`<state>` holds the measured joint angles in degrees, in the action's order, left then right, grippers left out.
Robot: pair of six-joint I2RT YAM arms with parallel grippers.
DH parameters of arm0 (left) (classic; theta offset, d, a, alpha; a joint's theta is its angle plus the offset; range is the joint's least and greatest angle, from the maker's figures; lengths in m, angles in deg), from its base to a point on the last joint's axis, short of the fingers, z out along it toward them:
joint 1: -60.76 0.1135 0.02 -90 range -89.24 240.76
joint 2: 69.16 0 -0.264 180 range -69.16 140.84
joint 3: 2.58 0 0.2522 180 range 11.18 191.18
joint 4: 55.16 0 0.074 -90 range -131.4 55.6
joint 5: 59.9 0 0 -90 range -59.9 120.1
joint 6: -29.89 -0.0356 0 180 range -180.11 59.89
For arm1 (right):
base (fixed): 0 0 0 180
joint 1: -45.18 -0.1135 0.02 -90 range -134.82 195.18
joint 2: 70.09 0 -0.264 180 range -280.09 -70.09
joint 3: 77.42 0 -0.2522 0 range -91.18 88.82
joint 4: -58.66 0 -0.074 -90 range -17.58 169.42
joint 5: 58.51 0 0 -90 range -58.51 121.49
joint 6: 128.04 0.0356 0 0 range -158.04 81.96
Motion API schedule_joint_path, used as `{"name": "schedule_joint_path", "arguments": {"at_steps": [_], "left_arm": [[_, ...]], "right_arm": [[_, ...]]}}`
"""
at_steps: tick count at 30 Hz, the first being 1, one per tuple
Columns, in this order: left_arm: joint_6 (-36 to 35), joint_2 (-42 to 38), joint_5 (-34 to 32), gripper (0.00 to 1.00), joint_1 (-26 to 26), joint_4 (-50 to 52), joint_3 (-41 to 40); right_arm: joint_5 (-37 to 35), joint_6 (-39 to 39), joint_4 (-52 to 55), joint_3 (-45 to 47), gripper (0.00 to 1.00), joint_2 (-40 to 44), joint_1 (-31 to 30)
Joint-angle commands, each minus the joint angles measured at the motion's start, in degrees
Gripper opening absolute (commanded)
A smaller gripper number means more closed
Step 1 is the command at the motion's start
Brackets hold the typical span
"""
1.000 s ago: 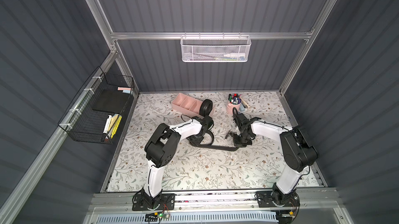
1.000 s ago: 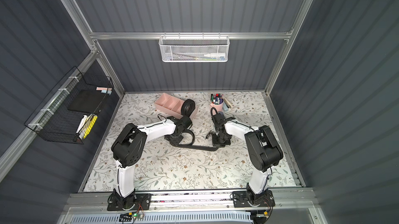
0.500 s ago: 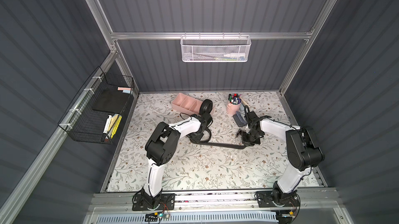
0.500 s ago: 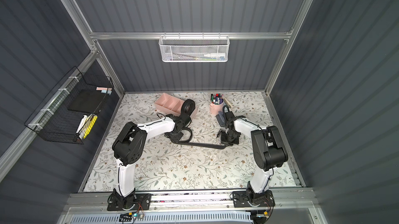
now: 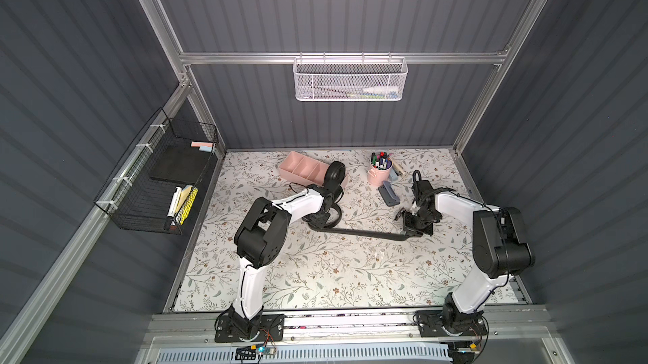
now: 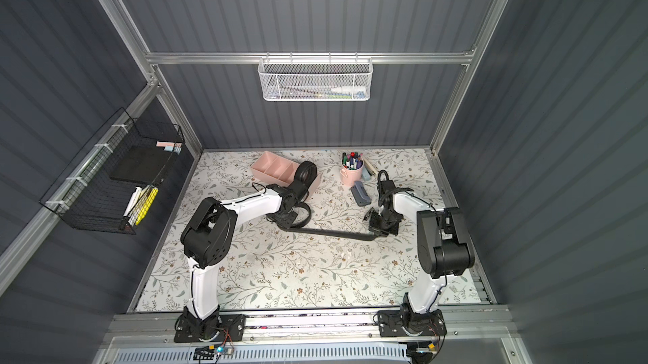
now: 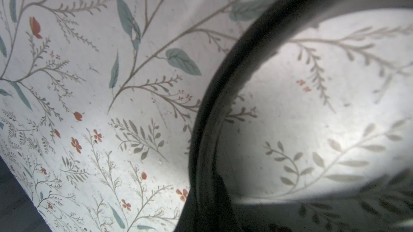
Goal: Place the belts into the storage roll
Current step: Roll the belt at the center of the board.
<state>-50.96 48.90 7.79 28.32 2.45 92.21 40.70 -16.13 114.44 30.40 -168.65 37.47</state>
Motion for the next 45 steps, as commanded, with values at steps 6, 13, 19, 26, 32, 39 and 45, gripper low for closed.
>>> {"name": "schedule_joint_path", "arguments": {"at_steps": [6,13,19,26,32,39,45], "left_arm": [[-5.2,1.6,-5.8,0.0,-6.1,9.1,-16.2],[-8.1,-1.6,-1.8,0.0,-15.2,8.2,-18.6],[-10.8,-4.8,4.1,0.0,-21.3,4.2,-20.7],[-11.5,-7.2,14.1,0.0,-22.7,-2.3,-21.3],[-11.7,-4.8,19.0,0.0,-22.8,-3.1,-18.9],[-11.6,-4.9,22.8,0.0,-22.7,-3.1,-18.2],[-11.6,-7.3,25.4,0.0,-22.7,-2.4,-19.7]], "right_arm": [[-3.4,-5.9,-3.3,0.3,0.0,8.8,-6.9],[3.1,-5.5,-5.5,-13.3,0.0,-2.7,-11.2],[15.4,0.9,-11.3,-22.5,0.02,-13.3,-14.7],[18.1,8.1,-12.8,-21.0,0.35,-11.8,-16.0],[10.1,16.0,-3.1,-6.8,0.6,7.2,-13.7],[16.2,35.7,-4.3,14.0,0.62,28.5,-21.4],[13.1,50.0,-19.8,19.7,0.68,31.0,-33.1]]}}
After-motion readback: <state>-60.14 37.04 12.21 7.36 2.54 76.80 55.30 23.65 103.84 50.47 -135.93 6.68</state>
